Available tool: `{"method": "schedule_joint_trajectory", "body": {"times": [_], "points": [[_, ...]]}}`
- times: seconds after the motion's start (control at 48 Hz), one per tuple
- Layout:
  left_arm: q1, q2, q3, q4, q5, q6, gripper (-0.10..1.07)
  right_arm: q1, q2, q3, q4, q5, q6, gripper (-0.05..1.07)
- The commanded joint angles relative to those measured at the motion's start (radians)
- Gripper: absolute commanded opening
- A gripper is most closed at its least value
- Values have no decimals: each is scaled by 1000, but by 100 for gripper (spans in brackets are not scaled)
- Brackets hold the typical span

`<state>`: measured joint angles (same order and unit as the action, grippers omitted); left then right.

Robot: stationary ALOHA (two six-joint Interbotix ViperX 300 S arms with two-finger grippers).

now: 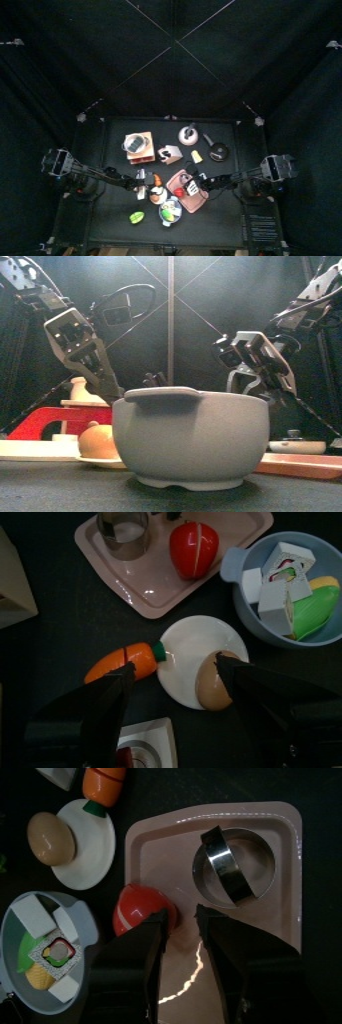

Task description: Grab cleaver

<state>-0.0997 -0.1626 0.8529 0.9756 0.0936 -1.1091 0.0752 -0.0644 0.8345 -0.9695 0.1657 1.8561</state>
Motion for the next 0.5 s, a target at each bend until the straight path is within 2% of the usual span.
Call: {"method": "schedule_joint_trajectory", "body": {"times": [0.0,0.25,0.479], "points": [[14,-49,-14,3,3,2,98,-9,-52,-18,-29,2,-2,70],[69,-187,-28,2,41,-2,98,-71,-153,-18,-186,11,-2,70],[141,-279,-25,8,61,0,98,-184,-233,-25,-426,11,-3,70]]}}
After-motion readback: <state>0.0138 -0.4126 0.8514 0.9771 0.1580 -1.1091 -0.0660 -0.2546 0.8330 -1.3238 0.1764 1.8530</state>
